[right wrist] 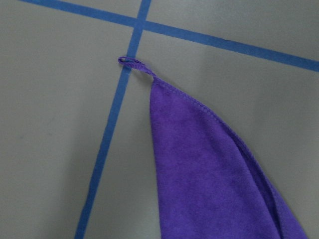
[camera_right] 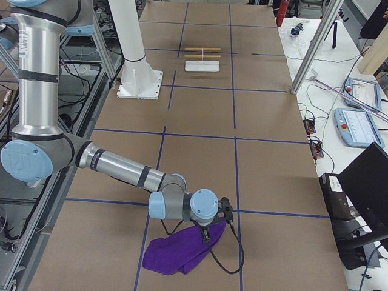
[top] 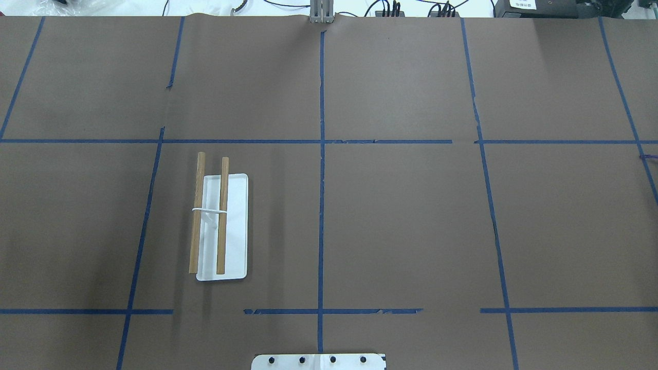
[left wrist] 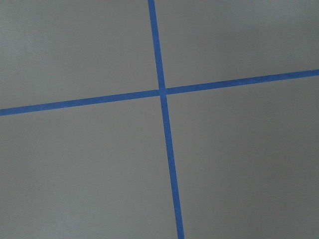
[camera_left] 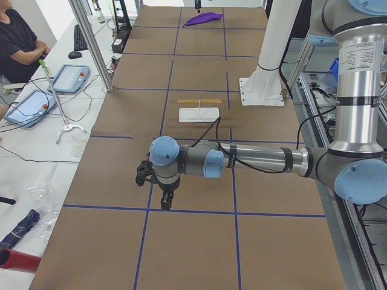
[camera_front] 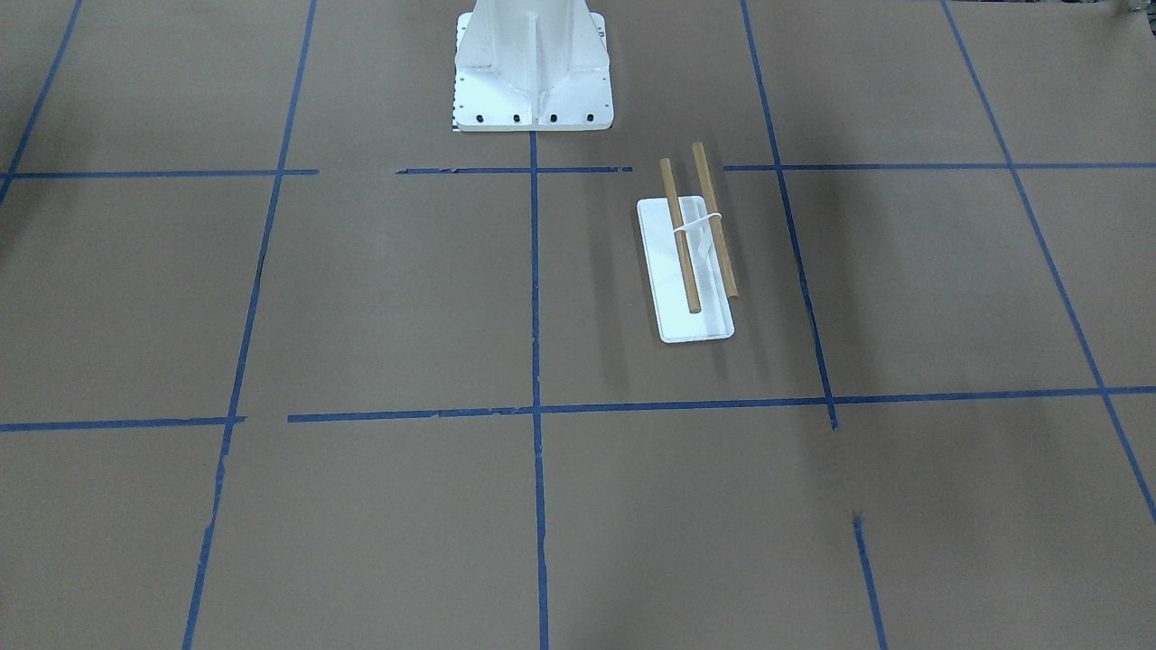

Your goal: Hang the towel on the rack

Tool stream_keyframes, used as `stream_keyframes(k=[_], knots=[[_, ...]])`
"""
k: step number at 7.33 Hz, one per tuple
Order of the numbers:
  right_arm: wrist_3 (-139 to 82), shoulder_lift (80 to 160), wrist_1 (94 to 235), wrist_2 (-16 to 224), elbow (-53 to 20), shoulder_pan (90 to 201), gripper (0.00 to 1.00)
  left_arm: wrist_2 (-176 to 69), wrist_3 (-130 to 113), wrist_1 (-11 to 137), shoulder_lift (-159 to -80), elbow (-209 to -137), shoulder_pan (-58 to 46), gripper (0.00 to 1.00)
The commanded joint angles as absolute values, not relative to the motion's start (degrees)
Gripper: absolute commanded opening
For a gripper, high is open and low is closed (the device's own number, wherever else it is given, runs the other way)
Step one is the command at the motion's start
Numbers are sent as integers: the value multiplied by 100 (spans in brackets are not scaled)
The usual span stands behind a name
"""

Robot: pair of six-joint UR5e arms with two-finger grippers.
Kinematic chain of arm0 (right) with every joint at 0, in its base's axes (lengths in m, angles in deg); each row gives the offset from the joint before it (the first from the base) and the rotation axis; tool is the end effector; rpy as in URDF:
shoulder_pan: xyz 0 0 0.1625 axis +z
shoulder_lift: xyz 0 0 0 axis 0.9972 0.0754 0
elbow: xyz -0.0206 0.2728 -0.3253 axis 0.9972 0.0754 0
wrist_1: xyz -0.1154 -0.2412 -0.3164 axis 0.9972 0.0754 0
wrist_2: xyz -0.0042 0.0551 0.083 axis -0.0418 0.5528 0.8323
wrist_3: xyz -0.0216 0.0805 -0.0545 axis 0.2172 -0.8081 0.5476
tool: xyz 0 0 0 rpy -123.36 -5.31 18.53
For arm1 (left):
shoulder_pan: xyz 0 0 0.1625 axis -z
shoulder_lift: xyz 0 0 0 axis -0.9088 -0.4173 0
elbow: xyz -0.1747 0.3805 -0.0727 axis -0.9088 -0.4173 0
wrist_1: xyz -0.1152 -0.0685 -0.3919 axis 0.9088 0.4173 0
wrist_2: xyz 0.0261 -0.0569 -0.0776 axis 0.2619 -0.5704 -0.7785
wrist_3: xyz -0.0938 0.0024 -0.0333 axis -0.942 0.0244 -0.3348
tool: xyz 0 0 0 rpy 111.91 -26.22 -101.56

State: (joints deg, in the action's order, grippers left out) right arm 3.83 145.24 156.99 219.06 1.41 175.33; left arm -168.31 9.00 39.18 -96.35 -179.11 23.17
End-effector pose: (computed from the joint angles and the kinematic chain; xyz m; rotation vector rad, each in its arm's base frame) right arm 0.0567 -0.4284 0.7892 0.1157 -0.8327 -0.2701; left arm -0.0492 -0.4731 0.6222 0.1034 0.8028 0.1091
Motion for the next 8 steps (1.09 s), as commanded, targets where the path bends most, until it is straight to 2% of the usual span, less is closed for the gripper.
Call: stream_keyframes(k=[1, 4, 8], knots=[[1545, 14495, 15687, 21578, 692, 17533, 100, -16829, 897, 3918, -9642, -17969, 2317, 100], [1621, 14399, 14742, 21245, 1657, 17533, 100, -16829, 880, 3918, -9642, -18092, 2317, 100], [1603, 14380, 14668, 21139, 1767, 17524, 100, -16829, 880, 3918, -9642, -18119, 2317, 100]])
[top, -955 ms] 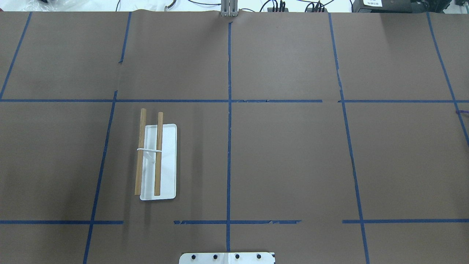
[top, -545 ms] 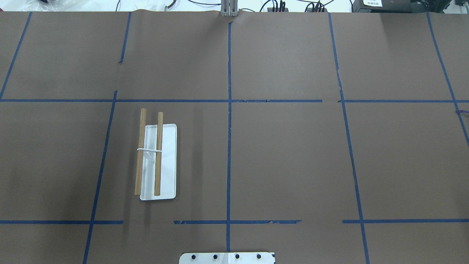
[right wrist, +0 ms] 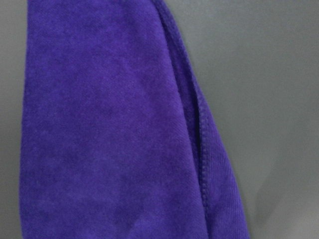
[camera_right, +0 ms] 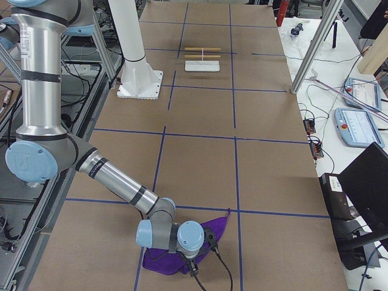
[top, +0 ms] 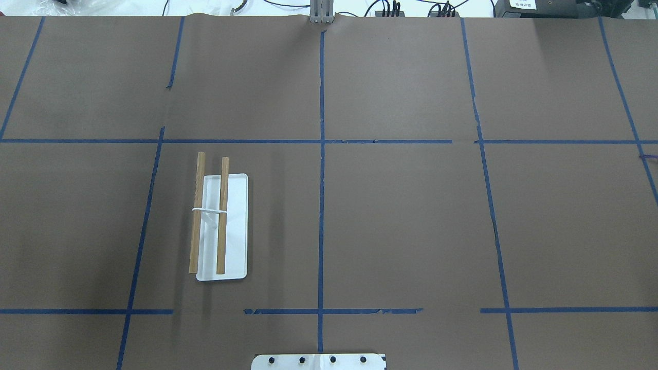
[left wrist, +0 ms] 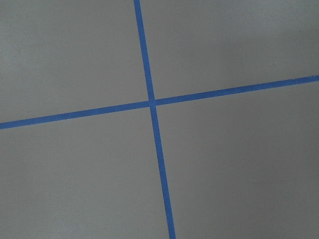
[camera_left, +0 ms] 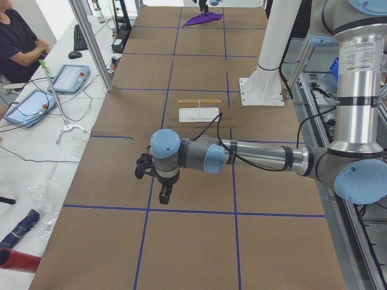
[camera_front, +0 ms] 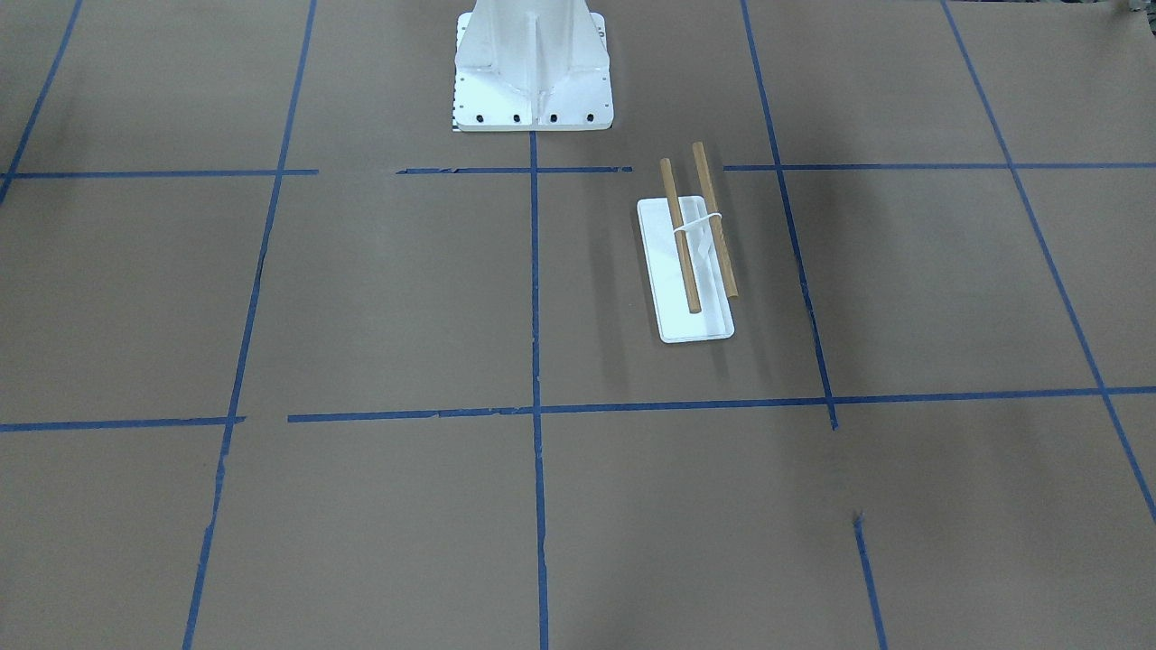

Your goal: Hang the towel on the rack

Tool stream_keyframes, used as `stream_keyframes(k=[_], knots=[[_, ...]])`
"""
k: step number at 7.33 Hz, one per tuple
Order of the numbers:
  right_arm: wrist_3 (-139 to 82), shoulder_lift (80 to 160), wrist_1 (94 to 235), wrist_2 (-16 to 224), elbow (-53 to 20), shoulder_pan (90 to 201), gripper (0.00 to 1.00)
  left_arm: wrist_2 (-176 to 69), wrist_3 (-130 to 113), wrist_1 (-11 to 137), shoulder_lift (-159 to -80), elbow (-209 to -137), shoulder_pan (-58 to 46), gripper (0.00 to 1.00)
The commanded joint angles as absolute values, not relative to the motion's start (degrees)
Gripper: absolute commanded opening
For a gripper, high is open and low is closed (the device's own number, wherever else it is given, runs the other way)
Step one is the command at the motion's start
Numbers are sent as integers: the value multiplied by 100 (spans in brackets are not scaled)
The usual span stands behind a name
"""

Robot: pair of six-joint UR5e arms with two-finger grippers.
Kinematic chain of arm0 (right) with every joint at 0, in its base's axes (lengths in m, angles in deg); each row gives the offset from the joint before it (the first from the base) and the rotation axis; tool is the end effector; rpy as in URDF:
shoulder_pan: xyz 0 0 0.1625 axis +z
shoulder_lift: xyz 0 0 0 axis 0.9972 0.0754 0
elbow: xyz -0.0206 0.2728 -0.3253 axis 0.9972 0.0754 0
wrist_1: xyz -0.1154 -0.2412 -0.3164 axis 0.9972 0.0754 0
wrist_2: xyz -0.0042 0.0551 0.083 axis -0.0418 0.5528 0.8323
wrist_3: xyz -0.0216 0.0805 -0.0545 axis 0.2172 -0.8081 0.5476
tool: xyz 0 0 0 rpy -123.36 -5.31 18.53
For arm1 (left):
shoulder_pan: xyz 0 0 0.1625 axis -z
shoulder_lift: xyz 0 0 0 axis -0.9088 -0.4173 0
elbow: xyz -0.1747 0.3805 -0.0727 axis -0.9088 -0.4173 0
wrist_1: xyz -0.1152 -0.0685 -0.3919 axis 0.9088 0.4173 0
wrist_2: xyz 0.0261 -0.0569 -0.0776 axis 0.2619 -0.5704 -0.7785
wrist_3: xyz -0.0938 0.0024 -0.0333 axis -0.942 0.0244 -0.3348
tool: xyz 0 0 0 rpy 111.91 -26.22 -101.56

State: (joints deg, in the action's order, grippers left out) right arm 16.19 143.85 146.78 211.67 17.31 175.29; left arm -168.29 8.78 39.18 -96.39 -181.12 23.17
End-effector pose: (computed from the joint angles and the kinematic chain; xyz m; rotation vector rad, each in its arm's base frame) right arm 0.0658 -0.3869 0.8940 0.1036 -0.7113 -0.4553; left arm -0.0492 -0.4743 0.6044 0.1357 0.8018 0.1198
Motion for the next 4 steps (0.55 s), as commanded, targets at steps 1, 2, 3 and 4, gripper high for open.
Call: stream_keyframes(k=[1, 2, 3, 4], knots=[[1586, 14380, 14668, 21139, 1767, 17524, 100, -16829, 880, 3918, -9642, -18110, 2317, 100], [1586, 14380, 14668, 21139, 1784, 17524, 100, -16829, 880, 3918, -9633, -18110, 2317, 100], [1577, 14354, 14676, 21139, 1828, 17524, 100, -16829, 880, 3918, -9642, -18110, 2317, 100], [1577, 14345, 14676, 21139, 1854, 17524, 100, -16829, 880, 3918, -9642, -18110, 2317, 100]])
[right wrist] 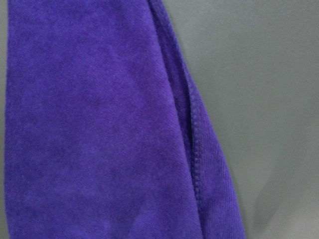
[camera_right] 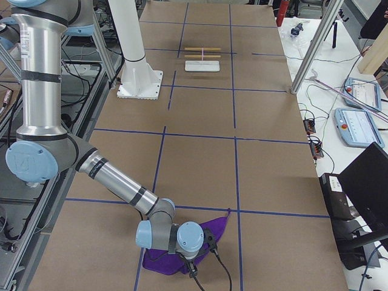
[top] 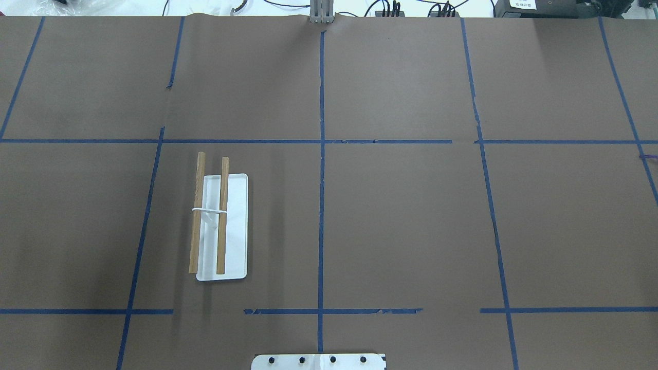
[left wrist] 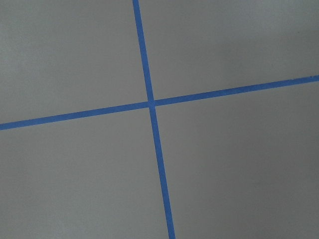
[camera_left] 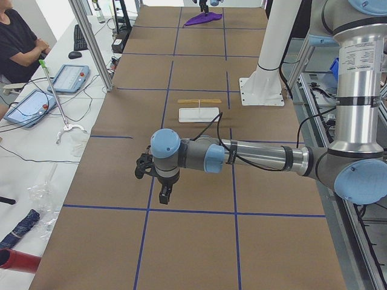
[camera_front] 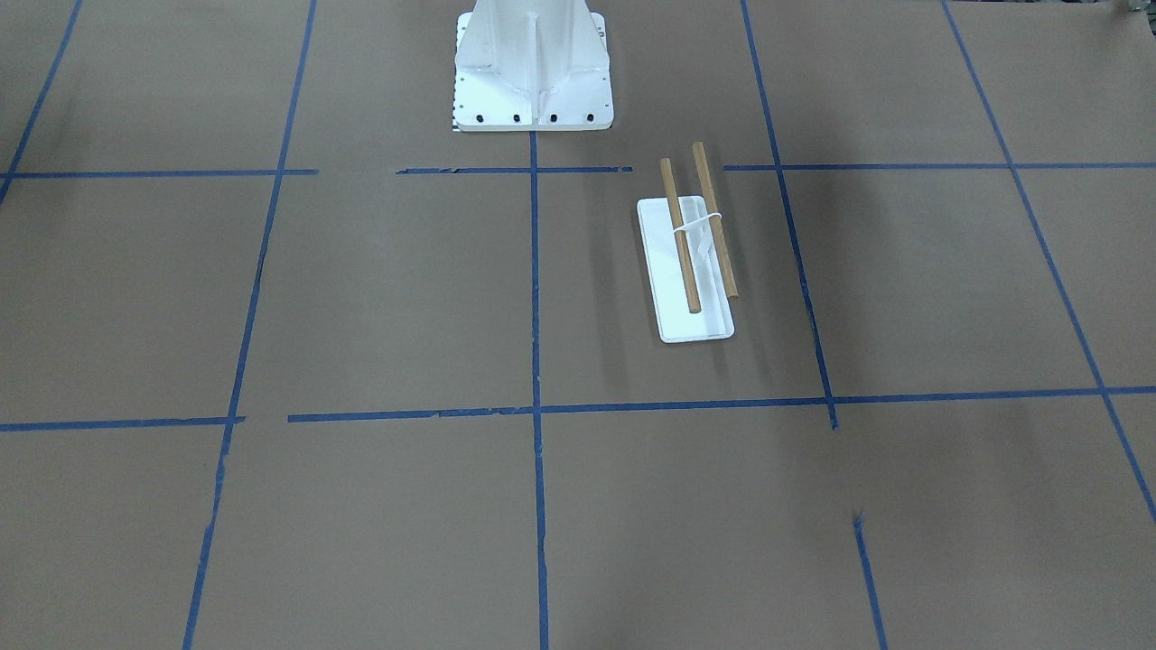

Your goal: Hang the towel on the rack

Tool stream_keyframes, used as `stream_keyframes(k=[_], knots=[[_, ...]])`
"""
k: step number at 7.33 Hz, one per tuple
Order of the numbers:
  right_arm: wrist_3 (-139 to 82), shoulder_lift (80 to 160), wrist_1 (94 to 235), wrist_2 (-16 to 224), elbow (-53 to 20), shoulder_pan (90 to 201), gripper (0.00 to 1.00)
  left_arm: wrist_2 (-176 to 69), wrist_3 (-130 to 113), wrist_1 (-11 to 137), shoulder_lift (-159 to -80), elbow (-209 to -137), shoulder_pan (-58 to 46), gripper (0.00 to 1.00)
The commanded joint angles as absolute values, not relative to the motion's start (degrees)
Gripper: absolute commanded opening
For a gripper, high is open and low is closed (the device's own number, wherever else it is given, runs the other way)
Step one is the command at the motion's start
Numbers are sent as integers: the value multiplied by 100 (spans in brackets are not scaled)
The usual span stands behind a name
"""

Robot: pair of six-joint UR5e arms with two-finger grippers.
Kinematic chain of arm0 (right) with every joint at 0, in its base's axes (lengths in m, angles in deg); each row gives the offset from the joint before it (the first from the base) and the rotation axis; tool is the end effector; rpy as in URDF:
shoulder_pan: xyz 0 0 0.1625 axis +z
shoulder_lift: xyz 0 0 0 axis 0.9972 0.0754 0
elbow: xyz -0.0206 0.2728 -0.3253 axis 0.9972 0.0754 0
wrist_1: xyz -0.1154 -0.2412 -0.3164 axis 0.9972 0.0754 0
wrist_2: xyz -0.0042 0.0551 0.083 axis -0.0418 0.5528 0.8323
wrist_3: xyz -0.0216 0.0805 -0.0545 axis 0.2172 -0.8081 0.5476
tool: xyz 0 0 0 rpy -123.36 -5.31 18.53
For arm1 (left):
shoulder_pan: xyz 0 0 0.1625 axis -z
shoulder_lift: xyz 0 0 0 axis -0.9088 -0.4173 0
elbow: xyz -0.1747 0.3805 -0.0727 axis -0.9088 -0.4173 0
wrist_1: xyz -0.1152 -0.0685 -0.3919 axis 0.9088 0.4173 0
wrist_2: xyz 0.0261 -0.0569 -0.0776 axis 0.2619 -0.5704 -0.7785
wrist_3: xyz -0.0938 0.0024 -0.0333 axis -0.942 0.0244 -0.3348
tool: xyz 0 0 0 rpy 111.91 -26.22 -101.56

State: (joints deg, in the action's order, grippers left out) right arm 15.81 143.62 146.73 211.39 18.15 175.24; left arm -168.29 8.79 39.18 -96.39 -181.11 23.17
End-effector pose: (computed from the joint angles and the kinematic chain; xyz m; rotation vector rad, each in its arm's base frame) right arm 0.0659 -0.3854 0.8987 0.0905 -0.7088 -0.4468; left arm -0.0492 -0.4743 0.6045 0.1356 0.8018 0.1199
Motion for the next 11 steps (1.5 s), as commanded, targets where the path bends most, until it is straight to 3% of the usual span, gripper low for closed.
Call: stream_keyframes(k=[1, 2, 4, 5, 6, 7, 11], knots=[[1577, 14345, 14685, 21139, 1872, 17515, 100, -16829, 880, 3918, -9642, -18110, 2317, 100], [1568, 14336, 14694, 21139, 1872, 17498, 95, -16829, 880, 3918, -9642, -18119, 2317, 100], [1577, 14258, 14703, 21139, 1968, 17445, 71, -16829, 888, 3918, -9659, -18110, 2325, 100], [1577, 14257, 14703, 21139, 1978, 17436, 52, -16829, 880, 3918, -9659, -18110, 2325, 100], [1577, 14240, 14711, 21139, 1978, 17436, 22, -16829, 880, 3918, -9659, -18110, 2334, 100], [1586, 14231, 14712, 21147, 1969, 17436, 0, -16829, 880, 3918, -9659, -18110, 2326, 100], [1577, 14309, 14685, 21322, 1533, 17462, 0, -16829, 880, 3918, -9659, -18110, 2325, 100]])
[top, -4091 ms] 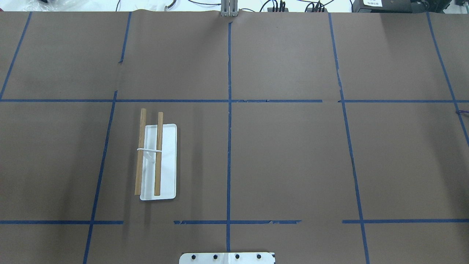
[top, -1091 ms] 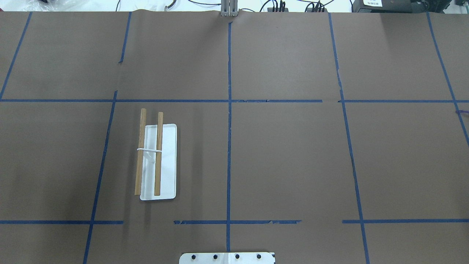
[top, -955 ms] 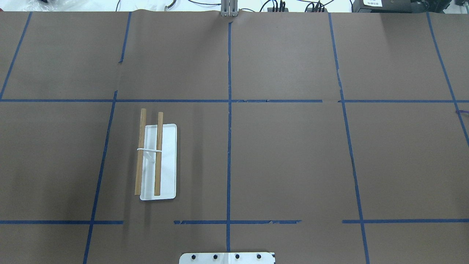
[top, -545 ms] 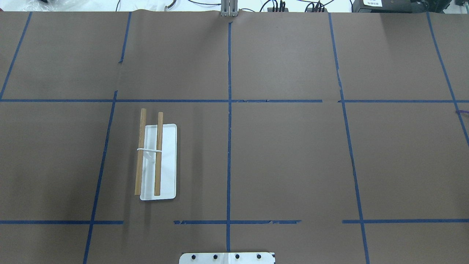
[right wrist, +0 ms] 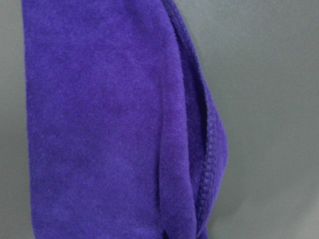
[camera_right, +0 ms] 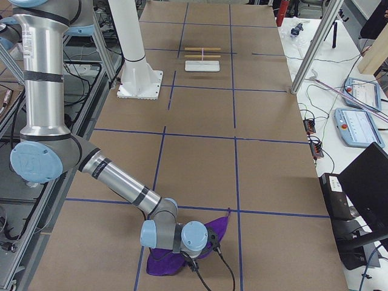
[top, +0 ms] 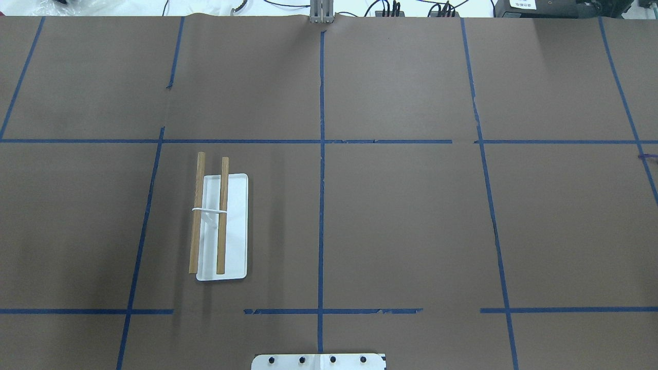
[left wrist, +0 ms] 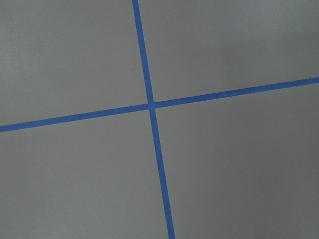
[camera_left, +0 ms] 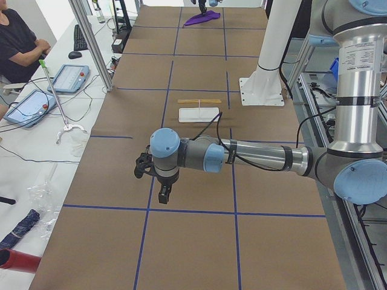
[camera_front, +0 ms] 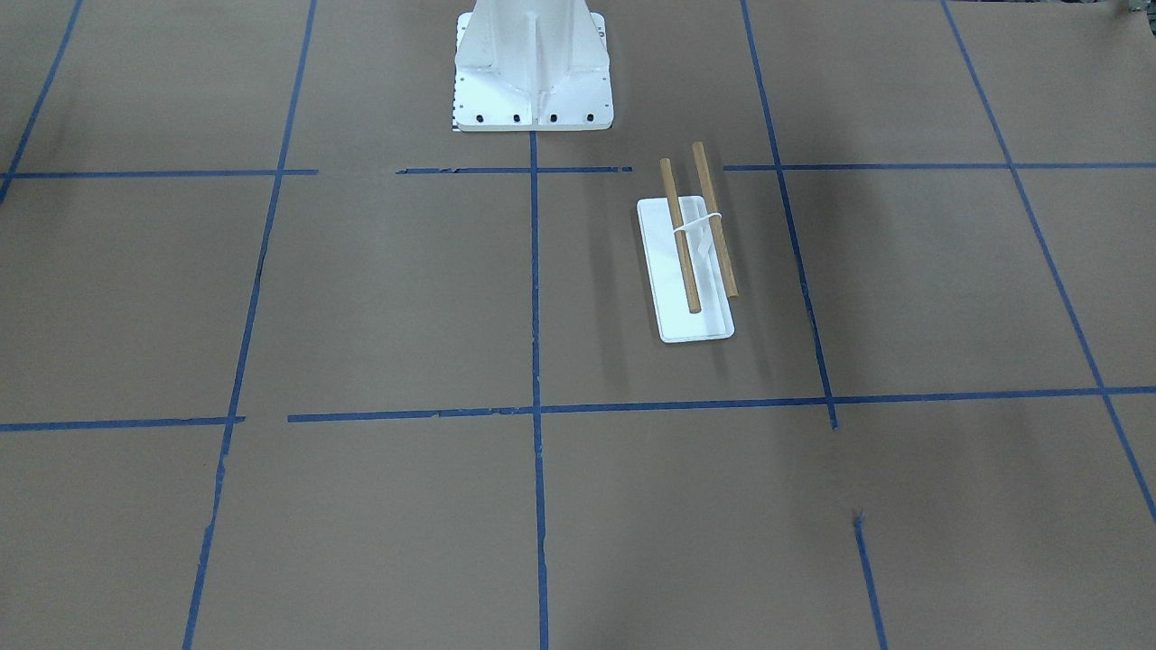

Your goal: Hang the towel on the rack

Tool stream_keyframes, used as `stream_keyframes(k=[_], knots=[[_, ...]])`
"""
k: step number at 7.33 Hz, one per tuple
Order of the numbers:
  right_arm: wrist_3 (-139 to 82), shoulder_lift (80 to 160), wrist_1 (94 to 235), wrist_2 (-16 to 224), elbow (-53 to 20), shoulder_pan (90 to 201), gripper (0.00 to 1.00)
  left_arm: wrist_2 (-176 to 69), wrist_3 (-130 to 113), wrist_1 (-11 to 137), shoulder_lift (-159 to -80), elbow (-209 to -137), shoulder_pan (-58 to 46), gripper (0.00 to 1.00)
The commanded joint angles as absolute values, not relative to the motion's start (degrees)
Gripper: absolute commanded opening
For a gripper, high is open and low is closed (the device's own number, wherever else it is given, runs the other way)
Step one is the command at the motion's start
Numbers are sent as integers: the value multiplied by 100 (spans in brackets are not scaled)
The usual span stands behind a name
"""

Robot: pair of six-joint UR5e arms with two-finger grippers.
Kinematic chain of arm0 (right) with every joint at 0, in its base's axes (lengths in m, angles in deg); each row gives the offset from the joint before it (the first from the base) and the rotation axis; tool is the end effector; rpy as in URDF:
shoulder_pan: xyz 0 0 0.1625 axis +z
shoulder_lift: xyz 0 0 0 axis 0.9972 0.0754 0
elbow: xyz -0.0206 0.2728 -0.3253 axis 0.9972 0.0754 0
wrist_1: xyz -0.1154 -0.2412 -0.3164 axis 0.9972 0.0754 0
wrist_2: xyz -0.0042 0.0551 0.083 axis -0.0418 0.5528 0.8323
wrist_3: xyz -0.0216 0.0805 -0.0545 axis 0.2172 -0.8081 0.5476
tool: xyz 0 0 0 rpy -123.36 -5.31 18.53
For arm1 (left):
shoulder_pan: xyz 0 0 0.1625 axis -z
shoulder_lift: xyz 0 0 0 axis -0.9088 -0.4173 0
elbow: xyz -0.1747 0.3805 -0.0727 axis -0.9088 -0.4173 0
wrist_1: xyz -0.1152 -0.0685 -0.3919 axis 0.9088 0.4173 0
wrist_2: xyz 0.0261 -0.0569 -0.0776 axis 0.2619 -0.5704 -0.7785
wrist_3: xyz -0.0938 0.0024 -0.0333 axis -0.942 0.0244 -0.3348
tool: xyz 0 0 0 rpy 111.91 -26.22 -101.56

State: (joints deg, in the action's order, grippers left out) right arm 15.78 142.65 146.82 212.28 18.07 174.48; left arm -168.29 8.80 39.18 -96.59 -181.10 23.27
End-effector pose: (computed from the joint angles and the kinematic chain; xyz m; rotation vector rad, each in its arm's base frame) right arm 0.0593 -0.3989 0.8907 0.1052 -0.7215 -0.4635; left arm -0.0500 -0.4758 0.6029 0.1395 0.8016 0.1197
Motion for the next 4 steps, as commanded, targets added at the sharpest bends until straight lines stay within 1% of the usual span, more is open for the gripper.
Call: stream_keyframes(k=[1, 2, 4], knots=[[1568, 14336, 14859, 21523, 1077, 17706, 0, -16829, 880, 3918, -9668, -18110, 2325, 100], [1585, 14328, 15157, 21621, 629, 17926, 0, -16829, 880, 3918, -9668, -18102, 2325, 100], [1594, 14319, 16374, 21578, -740, 17989, 0, -16829, 880, 3918, -9677, -18101, 2325, 100]])
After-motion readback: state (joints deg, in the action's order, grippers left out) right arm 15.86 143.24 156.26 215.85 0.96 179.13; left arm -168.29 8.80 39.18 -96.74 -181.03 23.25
